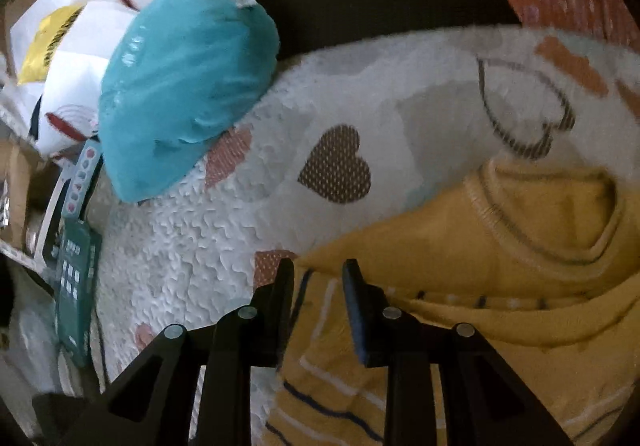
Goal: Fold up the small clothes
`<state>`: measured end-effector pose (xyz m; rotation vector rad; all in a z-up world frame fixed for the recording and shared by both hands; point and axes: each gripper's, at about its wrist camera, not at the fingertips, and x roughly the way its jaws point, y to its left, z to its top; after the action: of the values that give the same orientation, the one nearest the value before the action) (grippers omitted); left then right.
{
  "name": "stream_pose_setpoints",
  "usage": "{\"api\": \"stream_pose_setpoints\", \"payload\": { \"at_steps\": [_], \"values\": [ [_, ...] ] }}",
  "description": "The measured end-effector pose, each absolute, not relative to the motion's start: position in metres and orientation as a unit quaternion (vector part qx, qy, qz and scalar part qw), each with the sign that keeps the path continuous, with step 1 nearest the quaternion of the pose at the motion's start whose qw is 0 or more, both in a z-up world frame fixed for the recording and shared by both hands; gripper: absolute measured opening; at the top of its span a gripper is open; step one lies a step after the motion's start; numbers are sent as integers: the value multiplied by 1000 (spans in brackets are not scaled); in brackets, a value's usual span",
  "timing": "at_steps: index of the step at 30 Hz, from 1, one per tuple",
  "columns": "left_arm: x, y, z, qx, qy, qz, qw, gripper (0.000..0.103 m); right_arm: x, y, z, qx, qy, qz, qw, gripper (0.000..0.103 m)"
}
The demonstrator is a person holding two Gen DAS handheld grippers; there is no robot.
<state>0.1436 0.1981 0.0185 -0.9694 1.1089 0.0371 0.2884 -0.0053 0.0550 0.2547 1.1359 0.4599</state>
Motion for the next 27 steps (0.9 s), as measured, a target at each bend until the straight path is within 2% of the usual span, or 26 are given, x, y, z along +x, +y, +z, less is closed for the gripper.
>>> {"api": "stream_pose_setpoints", "payload": {
  "at_steps": [2, 9, 13, 17, 20, 27],
  "values": [
    [145, 197, 18, -442, 506, 19, 740, 39, 276, -15, 65, 107, 524, 218, 816, 39],
    [156, 173, 22, -411, 519, 7, 749, 39, 233, -57, 47, 48, 548, 178, 816, 39],
    [164, 149, 23, -363, 531, -3, 766, 41, 222, -80, 31, 84, 549, 143, 819, 39],
    [178, 125, 14, -323, 555, -1, 766, 43, 214, -98, 41, 84, 529, 141, 833, 41],
    [186, 120, 3, -325, 575, 11, 751, 44, 223, -130, 46, 63, 523, 121, 841, 52],
    [190, 120, -3, -344, 580, 20, 738, 49, 266, -255, 35, 115, 528, -3, 842, 53]
  ]
}}
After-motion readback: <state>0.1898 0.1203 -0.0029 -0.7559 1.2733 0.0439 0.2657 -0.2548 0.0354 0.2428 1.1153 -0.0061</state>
